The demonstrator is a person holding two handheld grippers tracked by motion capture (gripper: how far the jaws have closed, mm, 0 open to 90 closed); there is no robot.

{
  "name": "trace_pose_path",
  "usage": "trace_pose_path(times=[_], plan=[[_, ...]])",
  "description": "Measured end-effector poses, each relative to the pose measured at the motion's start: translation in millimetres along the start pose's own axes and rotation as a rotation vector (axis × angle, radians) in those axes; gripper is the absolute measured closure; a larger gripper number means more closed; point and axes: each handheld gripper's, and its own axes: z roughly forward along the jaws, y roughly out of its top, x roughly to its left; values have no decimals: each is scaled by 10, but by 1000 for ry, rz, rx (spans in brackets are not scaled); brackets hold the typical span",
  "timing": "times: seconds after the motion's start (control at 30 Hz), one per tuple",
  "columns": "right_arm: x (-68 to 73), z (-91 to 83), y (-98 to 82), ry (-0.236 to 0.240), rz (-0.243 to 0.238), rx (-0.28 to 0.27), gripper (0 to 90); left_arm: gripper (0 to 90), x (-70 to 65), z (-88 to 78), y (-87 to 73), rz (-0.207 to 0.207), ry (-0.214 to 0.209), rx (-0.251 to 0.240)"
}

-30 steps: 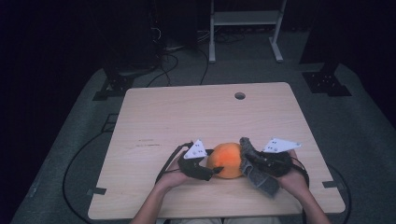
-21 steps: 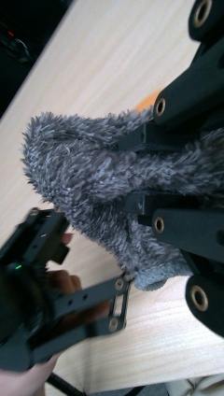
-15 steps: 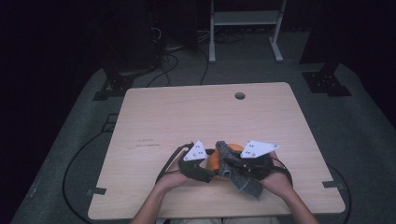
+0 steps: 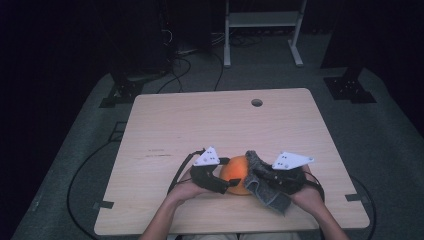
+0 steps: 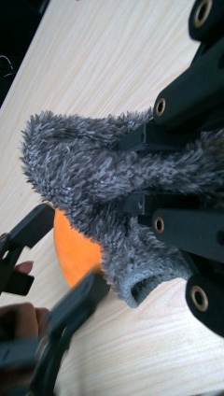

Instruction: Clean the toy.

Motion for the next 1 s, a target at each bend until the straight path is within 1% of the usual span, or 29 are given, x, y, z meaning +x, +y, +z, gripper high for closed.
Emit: trace_pose_path(times=[0.03,0.07,0.1,0.13,0.17,0.2,0.23,0.27,0.3,0.33,0.4,0.43,0.47,0.53,0.6,0.63,0.67,0.7,0.77,0.8,0.83,0.9,0.93,0.97,1.0], plan=[[8,8,3,-7,-10,2,743,235,12,19,-27,-18,-2,13],[-5,11,-17,-4,-5,3,742,242,20,26,-47,-29,-5,14],[-34,10,-54,2,10,1,742,252,22,23,-51,-23,-4,28],[-76,9,-101,2,31,4,742,254,15,25,-50,-24,-2,28],[-127,7,-153,-11,50,18,741,259,4,29,-47,-20,4,34],[-179,-2,-197,-21,70,30,741,267,-5,33,-42,-6,7,48],[-214,-24,-218,-40,82,44,741,270,-16,35,-37,2,9,57],[-228,-56,-216,-57,86,46,741,270,-24,32,-33,8,9,64],[-224,-98,-189,-49,93,25,740,273,-25,31,-35,10,8,65],[-206,-115,-165,-40,93,14,740,273,-23,30,-39,11,5,67],[-128,-109,-114,-29,55,13,739,274,-9,23,-48,3,1,66],[-109,-82,-122,-14,47,15,739,274,-4,19,-49,4,-1,69],[-104,-58,-143,-10,44,25,739,274,-4,16,-53,6,-4,70],[-159,-11,-244,-16,56,58,739,274,-5,17,-52,6,-3,72],[-218,-27,-307,-40,81,91,741,274,-6,18,-49,6,-3,74],[-231,-48,-323,-49,90,93,741,274,-6,19,-52,6,-5,74],[-225,-87,-307,-36,98,67,741,274,-6,21,-54,8,-6,73],[-209,-111,-269,-20,98,38,740,274,-6,22,-55,9,-8,73],[-162,-106,-197,7,86,17,740,273,-7,17,-52,5,-16,68],[-133,-66,-179,19,74,26,740,260,-5,-2,-34,0,-29,64],[-91,-6,-186,13,46,51,741,221,-3,-15,-15,-10,-35,55],[-58,19,-202,2,20,65,741,160,17,-43,28,-56,-57,23],[-53,1,-205,9,20,65,741,136,23,-40,39,-86,-53,10],[-43,-19,-212,16,19,65,741,123,25,-13,38,-89,-34,31],[-32,-33,-224,20,15,67,741,103,26,37,23,-89,-25,64]])
